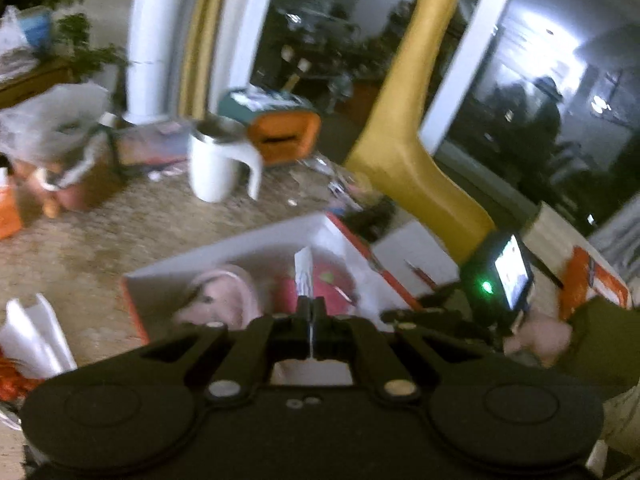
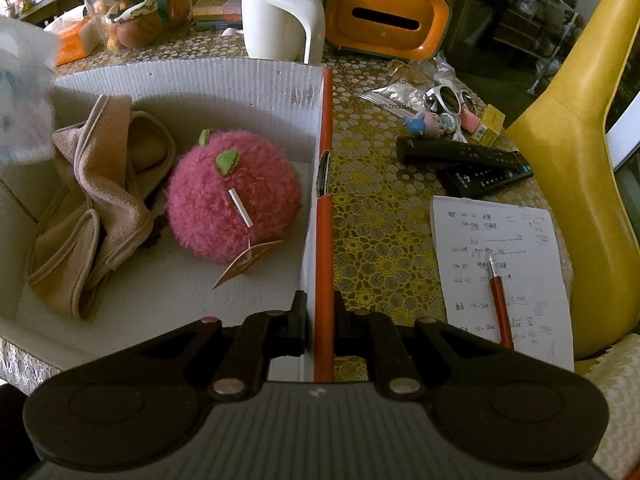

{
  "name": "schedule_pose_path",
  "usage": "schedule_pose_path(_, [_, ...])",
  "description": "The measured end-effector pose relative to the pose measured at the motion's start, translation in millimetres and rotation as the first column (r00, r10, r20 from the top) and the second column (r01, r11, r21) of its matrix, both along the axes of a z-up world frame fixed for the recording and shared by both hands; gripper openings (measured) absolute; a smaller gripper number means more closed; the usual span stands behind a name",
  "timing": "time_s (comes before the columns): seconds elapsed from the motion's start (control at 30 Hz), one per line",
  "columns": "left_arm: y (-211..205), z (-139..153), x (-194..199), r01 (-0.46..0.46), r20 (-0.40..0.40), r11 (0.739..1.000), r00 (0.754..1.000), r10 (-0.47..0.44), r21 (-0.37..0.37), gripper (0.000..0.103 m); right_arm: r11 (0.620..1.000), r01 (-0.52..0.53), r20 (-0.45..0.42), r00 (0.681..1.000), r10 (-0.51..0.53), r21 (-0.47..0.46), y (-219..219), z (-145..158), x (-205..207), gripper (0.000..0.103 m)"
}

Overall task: Organize objects
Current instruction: 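Carry the white mask packet into the shoebox and release it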

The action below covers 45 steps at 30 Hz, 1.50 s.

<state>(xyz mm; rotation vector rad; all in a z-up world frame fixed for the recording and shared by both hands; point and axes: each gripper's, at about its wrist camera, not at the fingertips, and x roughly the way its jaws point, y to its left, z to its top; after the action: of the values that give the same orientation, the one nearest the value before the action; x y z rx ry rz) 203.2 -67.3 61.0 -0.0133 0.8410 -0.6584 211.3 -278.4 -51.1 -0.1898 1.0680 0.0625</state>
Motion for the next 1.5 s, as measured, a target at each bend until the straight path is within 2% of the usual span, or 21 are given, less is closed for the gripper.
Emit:
schedule_pose_path(0.1, [-18, -14, -1, 0.045, -0.031, 0.999, 0.999, -0.044, 0.017, 0.000, 1.000, -0.002, 0.000, 1.000, 0.002, 0.002, 0, 0, 0, 0.011])
schedule_pose_path(0.3, [-49, -47, 2, 0.122, -0.072, 0.988, 0.991, -0.116, 0.098, 0.000, 1.000, -0.009, -0.028, 1.000, 0.009, 0.004, 4, -9, 0, 0.010])
schedule_pose_path(0.47, [-61, -69, 7, 0.127, -0.096, 0.979, 0.989, -0.113, 0.157, 0.000, 1.000, -0.015, -0.031, 0.999, 0.016, 0.019, 2, -8, -1, 0.010])
schedule_pose_path(0.7, [-70, -85, 16, 0.137, -0.114, 0.966, 0.987, -0.114, 0.220, 0.000, 0.999, -0.020, -0.030, 0.999, 0.021, 0.034, 0, -9, -4, 0.010])
schedule_pose_path(1.03, [-72, -120, 41, 0.120, -0.191, 0.946, 0.980, -0.063, 0.302, 0.002, 0.999, -0.019, -0.032, 0.999, 0.020, 0.040, -1, -7, -5, 0.010])
schedule_pose_path(1.2, [-70, -127, 42, 0.109, -0.197, 0.939, 0.979, -0.046, 0.326, 0.010, 0.999, -0.021, -0.036, 0.999, 0.023, 0.035, -1, -6, -7, 0.010])
schedule_pose_path(1.5, [-70, -120, 32, 0.105, -0.156, 0.935, 0.986, -0.054, 0.340, 0.028, 1.000, -0.004, -0.039, 0.999, 0.005, 0.027, 0, -5, -7, 0.010])
